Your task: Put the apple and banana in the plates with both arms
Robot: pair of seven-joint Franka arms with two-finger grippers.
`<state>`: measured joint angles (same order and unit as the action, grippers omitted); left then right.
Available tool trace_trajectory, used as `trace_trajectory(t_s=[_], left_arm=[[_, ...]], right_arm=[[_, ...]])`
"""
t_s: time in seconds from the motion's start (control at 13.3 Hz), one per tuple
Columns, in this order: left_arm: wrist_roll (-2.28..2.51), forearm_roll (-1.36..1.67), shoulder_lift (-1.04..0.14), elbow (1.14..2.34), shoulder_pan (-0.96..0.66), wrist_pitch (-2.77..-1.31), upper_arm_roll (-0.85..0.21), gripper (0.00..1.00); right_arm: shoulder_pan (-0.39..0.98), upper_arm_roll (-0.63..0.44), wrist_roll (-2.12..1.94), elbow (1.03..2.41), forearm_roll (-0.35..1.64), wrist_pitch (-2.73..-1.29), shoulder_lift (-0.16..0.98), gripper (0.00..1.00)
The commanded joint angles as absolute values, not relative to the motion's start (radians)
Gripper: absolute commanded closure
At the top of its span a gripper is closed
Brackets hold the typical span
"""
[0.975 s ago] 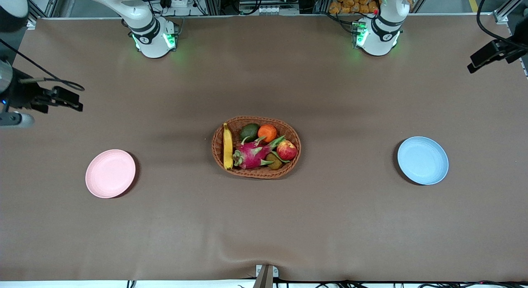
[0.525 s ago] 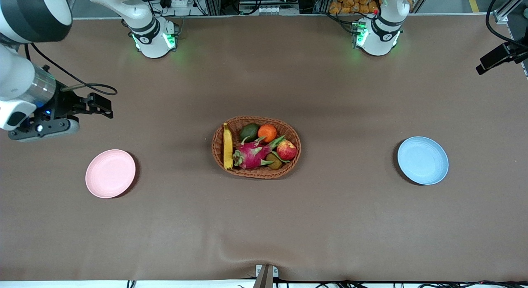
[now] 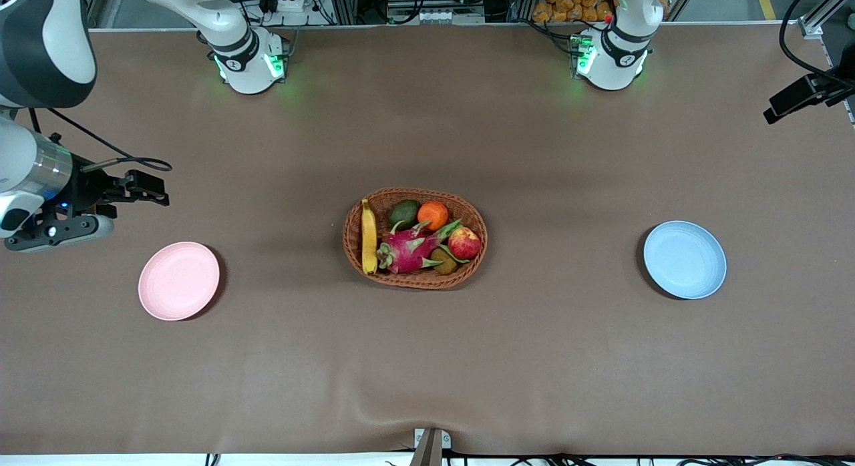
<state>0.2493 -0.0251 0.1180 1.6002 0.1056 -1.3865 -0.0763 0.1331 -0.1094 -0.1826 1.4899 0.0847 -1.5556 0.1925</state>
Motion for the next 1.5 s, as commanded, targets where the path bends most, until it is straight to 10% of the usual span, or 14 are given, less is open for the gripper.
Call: trace_trajectory(t_s=[0.0,0.82,1.43], left_arm=[[0.232,-0.035,0.127,1.614,0.109,-1.396,-0.081,0.00],[0.256,-0.034,0.126,1.629,0.100,-1.419,-0.104,0.00],[0.472,-0.032,0.058,1.618,0.094,-1.470,-0.305,0.00]], right_arm=[[0.120,-0.104,-0.198,1.471,0.101,-1.539,0.199,0.00],[0.118,-0.104,-0.198,1.471,0.117,-1.551,0.215,0.00],[0.130,-0.103,-0.198,1.463,0.120,-1.551,0.215,0.00]])
